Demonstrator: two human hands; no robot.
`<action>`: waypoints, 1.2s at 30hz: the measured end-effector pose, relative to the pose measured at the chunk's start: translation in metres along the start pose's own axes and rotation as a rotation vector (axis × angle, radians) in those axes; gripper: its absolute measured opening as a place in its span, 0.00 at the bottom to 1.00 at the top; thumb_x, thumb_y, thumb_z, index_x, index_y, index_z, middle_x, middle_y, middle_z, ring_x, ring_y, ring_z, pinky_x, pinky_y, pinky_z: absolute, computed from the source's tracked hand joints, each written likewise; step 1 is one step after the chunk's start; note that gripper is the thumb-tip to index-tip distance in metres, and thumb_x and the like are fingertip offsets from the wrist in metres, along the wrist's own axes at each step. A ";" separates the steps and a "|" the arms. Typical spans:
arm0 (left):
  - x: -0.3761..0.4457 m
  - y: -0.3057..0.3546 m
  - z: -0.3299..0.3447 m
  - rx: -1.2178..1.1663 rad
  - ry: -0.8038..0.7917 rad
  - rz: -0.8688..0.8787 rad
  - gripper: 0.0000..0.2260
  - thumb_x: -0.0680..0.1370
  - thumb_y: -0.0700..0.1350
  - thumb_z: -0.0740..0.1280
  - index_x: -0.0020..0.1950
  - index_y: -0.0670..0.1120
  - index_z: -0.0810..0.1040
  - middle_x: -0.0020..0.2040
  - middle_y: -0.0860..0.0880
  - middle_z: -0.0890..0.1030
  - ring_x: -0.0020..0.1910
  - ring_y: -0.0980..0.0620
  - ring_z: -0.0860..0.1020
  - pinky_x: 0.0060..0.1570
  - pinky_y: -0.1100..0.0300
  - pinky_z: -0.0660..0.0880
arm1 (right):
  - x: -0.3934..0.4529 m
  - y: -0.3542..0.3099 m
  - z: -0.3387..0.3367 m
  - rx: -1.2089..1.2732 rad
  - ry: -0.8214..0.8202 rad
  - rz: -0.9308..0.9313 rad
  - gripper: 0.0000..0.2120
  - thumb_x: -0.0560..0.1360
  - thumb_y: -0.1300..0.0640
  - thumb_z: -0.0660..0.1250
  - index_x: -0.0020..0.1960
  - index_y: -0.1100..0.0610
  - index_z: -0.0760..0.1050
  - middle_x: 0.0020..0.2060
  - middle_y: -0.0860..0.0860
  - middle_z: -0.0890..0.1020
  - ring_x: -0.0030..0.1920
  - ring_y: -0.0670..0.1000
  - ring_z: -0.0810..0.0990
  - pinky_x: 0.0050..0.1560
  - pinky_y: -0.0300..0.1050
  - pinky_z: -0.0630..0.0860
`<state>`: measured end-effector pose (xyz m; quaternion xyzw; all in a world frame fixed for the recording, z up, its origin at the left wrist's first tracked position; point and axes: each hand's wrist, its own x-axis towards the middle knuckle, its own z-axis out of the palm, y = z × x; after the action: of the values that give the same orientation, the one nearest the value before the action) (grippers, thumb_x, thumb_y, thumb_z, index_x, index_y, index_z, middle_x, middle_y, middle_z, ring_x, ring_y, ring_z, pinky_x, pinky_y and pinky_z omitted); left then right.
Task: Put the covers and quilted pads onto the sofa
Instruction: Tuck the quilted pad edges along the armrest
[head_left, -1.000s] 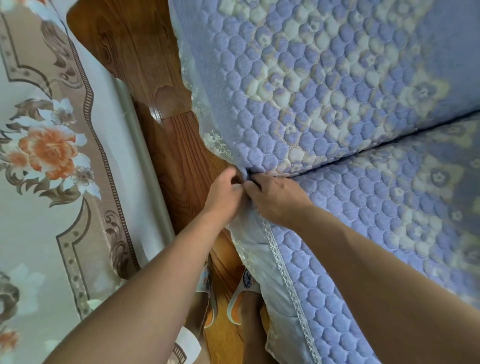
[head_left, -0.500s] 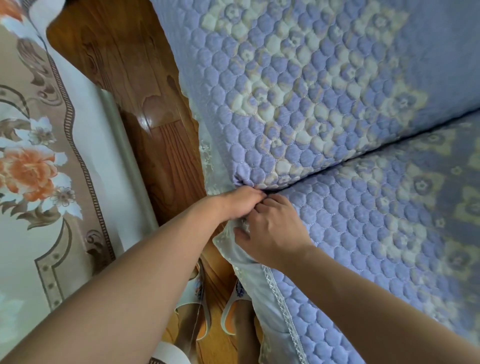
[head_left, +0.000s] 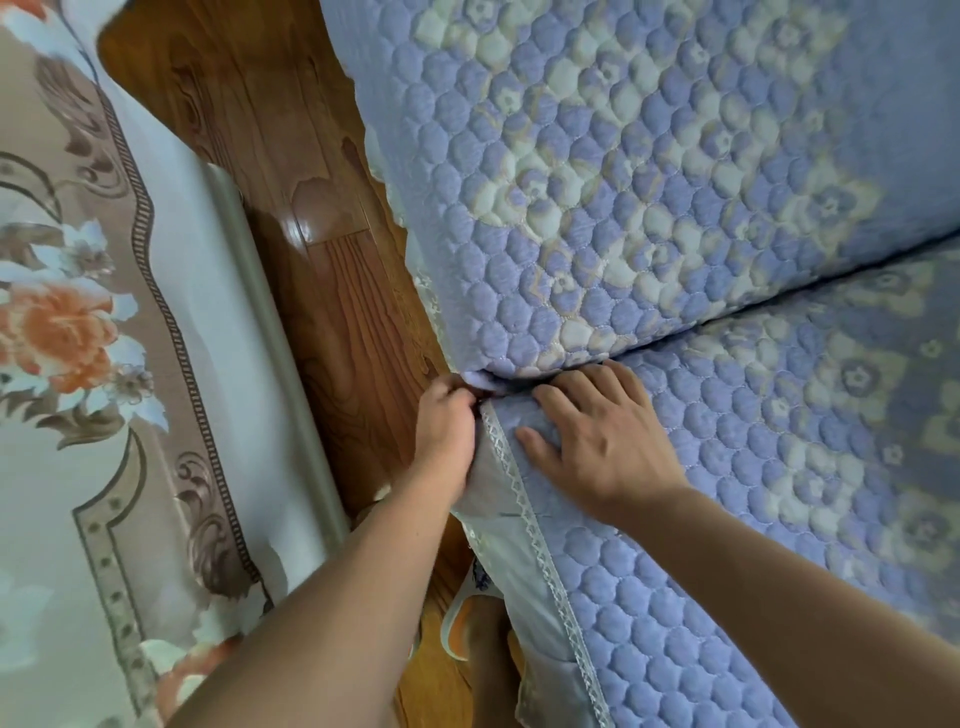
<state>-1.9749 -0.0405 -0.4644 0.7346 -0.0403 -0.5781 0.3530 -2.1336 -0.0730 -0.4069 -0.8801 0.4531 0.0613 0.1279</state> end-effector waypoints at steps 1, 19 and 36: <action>-0.009 -0.008 0.001 0.059 0.024 0.048 0.06 0.77 0.44 0.64 0.49 0.51 0.80 0.48 0.50 0.83 0.49 0.51 0.81 0.50 0.55 0.77 | -0.002 0.000 0.001 0.005 0.015 -0.004 0.21 0.80 0.39 0.58 0.52 0.56 0.79 0.49 0.51 0.79 0.54 0.57 0.75 0.68 0.52 0.65; -0.066 -0.026 0.040 0.468 0.083 0.324 0.36 0.78 0.54 0.70 0.80 0.44 0.57 0.76 0.40 0.60 0.75 0.42 0.63 0.73 0.56 0.60 | -0.104 0.018 -0.030 0.178 0.171 0.559 0.21 0.75 0.60 0.68 0.68 0.57 0.70 0.68 0.57 0.70 0.65 0.61 0.69 0.67 0.56 0.69; -0.153 0.021 0.105 2.160 -0.497 0.573 0.37 0.81 0.64 0.57 0.79 0.64 0.33 0.80 0.51 0.31 0.79 0.35 0.35 0.71 0.32 0.60 | -0.347 -0.004 -0.007 0.541 -0.507 1.417 0.34 0.82 0.38 0.49 0.81 0.48 0.37 0.81 0.51 0.40 0.80 0.61 0.43 0.73 0.63 0.63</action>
<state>-2.1098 -0.0342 -0.3353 0.4832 -0.7505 -0.2691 -0.3616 -2.3321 0.1986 -0.3218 -0.2804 0.8609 0.2141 0.3666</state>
